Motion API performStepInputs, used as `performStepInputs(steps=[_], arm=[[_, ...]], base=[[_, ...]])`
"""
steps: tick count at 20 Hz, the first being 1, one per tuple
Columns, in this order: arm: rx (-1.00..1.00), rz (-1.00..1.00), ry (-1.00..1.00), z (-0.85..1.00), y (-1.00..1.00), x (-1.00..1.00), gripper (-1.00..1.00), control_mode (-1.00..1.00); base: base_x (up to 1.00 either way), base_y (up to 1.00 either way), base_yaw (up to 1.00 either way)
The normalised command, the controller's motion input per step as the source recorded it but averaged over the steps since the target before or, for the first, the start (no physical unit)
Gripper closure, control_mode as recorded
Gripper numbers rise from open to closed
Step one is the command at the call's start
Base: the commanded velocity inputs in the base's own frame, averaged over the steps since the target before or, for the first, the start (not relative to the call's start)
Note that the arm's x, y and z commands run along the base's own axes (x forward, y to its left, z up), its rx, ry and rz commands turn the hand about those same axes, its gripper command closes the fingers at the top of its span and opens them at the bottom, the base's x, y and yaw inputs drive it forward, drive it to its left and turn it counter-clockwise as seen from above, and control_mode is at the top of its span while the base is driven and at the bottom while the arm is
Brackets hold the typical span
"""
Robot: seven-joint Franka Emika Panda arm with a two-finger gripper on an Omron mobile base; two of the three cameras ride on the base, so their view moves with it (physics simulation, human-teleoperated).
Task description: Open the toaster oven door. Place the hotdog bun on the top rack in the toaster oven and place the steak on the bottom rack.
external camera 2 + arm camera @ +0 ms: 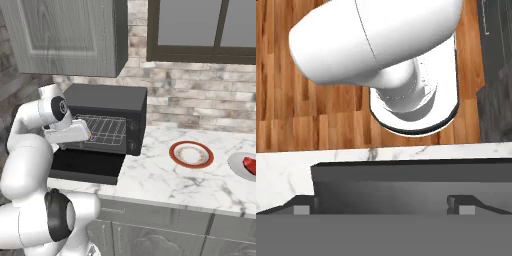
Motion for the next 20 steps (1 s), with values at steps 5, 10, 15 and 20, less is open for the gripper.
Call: performStepInputs(steps=[5,10,15,20], arm=[[0.03,-0.33,-0.06,-0.52,0.0,0.08,-1.0,-1.0],[0.0,-0.2,-0.22,-0.08,0.0,0.64,-1.0,-1.0],[0.0,-0.15,-0.3,0.0,0.01,0.76,-1.0,-1.0],[0.0,-0.01,-0.36,-0.09,0.0,0.23,-1.0,-1.0]], base=[[0.0,0.0,0.0],[0.0,0.0,0.0],[0.0,0.0,0.0],[0.0,0.0,0.0]])
